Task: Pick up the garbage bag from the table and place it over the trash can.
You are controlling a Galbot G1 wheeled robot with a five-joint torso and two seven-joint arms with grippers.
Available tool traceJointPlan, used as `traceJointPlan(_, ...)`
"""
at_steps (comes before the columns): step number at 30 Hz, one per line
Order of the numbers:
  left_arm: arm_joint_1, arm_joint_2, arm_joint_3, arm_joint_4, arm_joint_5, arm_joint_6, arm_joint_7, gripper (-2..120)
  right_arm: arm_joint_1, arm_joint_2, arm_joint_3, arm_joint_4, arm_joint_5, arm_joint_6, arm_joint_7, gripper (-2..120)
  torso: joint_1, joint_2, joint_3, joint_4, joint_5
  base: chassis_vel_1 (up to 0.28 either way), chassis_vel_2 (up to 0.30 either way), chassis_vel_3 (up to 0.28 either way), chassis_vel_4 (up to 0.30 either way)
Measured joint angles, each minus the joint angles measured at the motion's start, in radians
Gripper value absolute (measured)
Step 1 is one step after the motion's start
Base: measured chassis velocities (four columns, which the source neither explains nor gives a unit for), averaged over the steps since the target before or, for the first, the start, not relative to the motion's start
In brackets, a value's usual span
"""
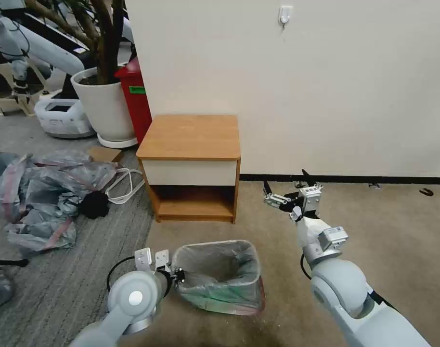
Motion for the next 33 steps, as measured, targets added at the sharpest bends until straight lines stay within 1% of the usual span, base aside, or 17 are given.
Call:
traceJointPlan(2,0.000,0.001,-0.002,0.002,0.000,0.002,0.000,30,-0.001,-0.002,0.001,0.002,0.000,0.000,0.000,99,0.000,0.000,0.000,0.0000,0.0000,0.000,0.000,0.000,0.000)
traceJointPlan(3,0.000,0.001,-0.002,0.002,0.000,0.002,0.000,30,-0.001,-0.002,0.001,0.002,0.000,0.000,0.000,99,0.000,0.000,0.000,0.0000,0.0000,0.000,0.000,0.000,0.000)
traceJointPlan(6,0.002,0.003,-0.003,0.000,-0.003,0.004,0.000,45,-0.002,-0.004,0.003,0.003,0.000,-0.001,0.000,96,0.000,0.000,0.000,0.0000,-0.0004,0.000,0.000,0.000,0.000)
traceJointPlan(8,0.002,0.003,-0.004,-0.001,-0.004,0.005,0.000,45,-0.002,-0.004,0.003,0.003,0.000,-0.001,0.000,96,0.000,0.000,0.000,0.0000,-0.0005,0.000,0.000,0.000,0.000)
traceJointPlan(9,0.004,0.005,-0.007,-0.008,-0.014,0.008,0.000,54,-0.002,-0.006,0.003,0.004,0.000,-0.001,0.000,96,0.000,0.000,0.000,-0.0001,-0.0009,0.000,0.000,0.000,0.000)
traceJointPlan(11,0.006,0.009,-0.013,-0.017,-0.027,0.011,0.001,63,-0.002,-0.007,0.003,0.004,0.000,-0.002,0.000,96,0.000,0.000,0.000,-0.0001,-0.0009,0.000,0.000,0.000,0.000)
traceJointPlan(14,0.006,0.011,-0.019,-0.022,-0.038,0.015,0.004,66,-0.002,-0.008,0.004,0.004,0.001,-0.002,0.000,96,0.000,0.000,0.000,-0.0001,-0.0008,0.000,0.000,0.000,0.000)
traceJointPlan(18,0.004,0.014,-0.029,-0.028,-0.050,0.016,0.020,67,-0.001,-0.008,0.004,0.003,0.001,-0.003,0.000,96,0.000,0.000,0.000,-0.0001,-0.0007,0.000,0.000,0.000,0.000)
traceJointPlan(22,0.004,0.021,-0.041,-0.033,-0.049,0.014,0.066,65,-0.002,-0.004,0.004,0.003,0.001,-0.003,0.000,96,0.000,0.000,0.000,-0.0001,-0.0006,0.000,0.000,0.000,0.000)
traceJointPlan(24,0.005,0.022,-0.045,-0.034,-0.047,0.011,0.078,65,-0.003,-0.003,0.005,0.003,0.001,-0.005,0.001,96,0.000,0.000,0.000,-0.0001,-0.0006,0.000,0.000,0.000,0.000)
traceJointPlan(26,0.009,0.022,-0.055,-0.038,-0.026,-0.008,0.125,64,-0.004,-0.001,0.013,0.005,0.002,-0.016,0.012,97,0.000,0.000,0.000,-0.0001,-0.0005,0.000,0.000,0.000,0.000)
traceJointPlan(27,0.013,0.021,-0.066,-0.038,0.000,-0.017,0.167,65,-0.006,0.000,0.022,0.008,0.004,-0.020,0.016,100,0.000,0.000,0.000,-0.0001,-0.0005,0.000,0.000,0.000,0.000)
traceJointPlan(28,0.013,0.021,-0.066,-0.038,0.000,-0.017,0.167,65,-0.006,0.000,0.022,0.008,0.004,-0.020,0.016,100,0.000,0.000,0.000,-0.0001,-0.0005,0.000,0.000,0.000,0.000)
traceJointPlan(30,0.028,0.024,-0.086,-0.041,0.091,-0.062,0.264,67,-0.016,0.003,0.057,0.017,0.008,-0.027,0.008,105,0.000,0.000,0.000,0.0000,-0.0006,0.000,0.000,0.000,0.000)
traceJointPlan(31,0.040,0.030,-0.102,-0.045,0.167,-0.093,0.337,68,-0.024,0.003,0.084,0.025,0.007,-0.031,-0.004,107,0.000,0.000,0.000,0.0000,-0.0005,0.000,0.000,0.000,0.000)
traceJointPlan(32,0.040,0.030,-0.102,-0.045,0.167,-0.093,0.337,68,-0.024,0.003,0.084,0.025,0.007,-0.031,-0.004,107,0.000,0.000,0.000,0.0000,-0.0005,0.000,0.000,0.000,0.000)
traceJointPlan(33,0.053,0.038,-0.119,-0.050,0.234,-0.121,0.403,71,-0.033,0.003,0.104,0.030,0.003,-0.032,-0.014,107,0.000,0.000,0.000,-0.0001,-0.0006,0.000,0.000,0.000,0.000)
